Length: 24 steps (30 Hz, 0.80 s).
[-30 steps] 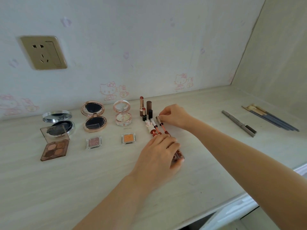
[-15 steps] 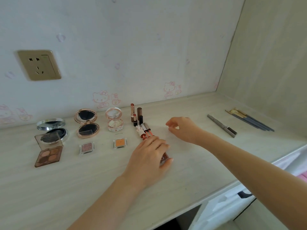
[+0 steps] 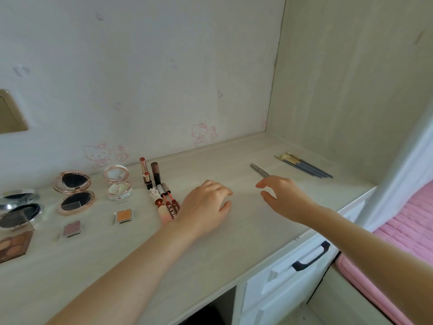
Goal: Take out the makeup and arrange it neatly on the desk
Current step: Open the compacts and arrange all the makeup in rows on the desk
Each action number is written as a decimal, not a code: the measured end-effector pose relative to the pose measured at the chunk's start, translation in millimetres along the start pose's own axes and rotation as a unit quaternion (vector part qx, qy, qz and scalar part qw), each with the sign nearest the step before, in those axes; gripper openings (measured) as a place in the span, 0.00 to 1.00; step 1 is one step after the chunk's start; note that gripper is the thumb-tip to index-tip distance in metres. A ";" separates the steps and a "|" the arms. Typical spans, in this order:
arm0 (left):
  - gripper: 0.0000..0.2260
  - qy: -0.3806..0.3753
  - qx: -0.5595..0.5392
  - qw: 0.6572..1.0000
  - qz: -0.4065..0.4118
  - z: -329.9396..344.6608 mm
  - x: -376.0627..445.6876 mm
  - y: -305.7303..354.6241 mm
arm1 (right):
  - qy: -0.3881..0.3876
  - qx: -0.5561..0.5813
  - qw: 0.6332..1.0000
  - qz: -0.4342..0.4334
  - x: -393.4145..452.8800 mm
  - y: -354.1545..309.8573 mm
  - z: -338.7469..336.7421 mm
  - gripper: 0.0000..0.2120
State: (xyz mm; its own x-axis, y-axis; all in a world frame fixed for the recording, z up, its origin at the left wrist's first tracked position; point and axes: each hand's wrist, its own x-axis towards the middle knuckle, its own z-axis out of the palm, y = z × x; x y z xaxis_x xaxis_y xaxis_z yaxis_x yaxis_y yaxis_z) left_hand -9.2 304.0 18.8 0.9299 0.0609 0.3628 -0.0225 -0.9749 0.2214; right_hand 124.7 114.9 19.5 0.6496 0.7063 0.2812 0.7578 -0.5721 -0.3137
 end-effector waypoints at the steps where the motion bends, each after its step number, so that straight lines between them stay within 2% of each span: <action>1: 0.14 -0.010 -0.003 1.000 -0.001 4.7 8.4 3.0 | 0.004 -0.003 1.000 0.005 -2.7 7.6 -2.4 0.12; 9: 0.15 -0.079 -0.012 0.997 -0.015 41.7 76.2 15.4 | 0.019 -0.030 0.999 0.034 -0.7 52.1 -13.3 0.11; 13: 0.19 -0.087 -0.037 0.995 -0.023 57.9 108.6 12.1 | 0.027 -0.038 0.998 0.051 10.1 62.3 -10.1 0.12; 19: 0.24 -0.128 -0.066 0.989 -0.039 73.9 138.9 0.3 | 0.059 -0.109 0.992 0.002 16.8 60.5 2.5 0.12; 24: 0.23 -0.129 -0.059 0.990 -0.022 79.2 146.2 -1.5 | 0.060 -0.111 0.992 -0.002 17.7 56.1 8.5 0.12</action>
State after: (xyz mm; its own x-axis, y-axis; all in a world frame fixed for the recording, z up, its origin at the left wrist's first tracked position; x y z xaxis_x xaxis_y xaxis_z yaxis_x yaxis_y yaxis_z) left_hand 155.8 297.5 -0.2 0.9935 0.0315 0.1096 -0.0080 -0.9396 0.3423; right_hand 178.2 98.9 -0.8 0.6396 0.6613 0.3920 0.7461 -0.6568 -0.1092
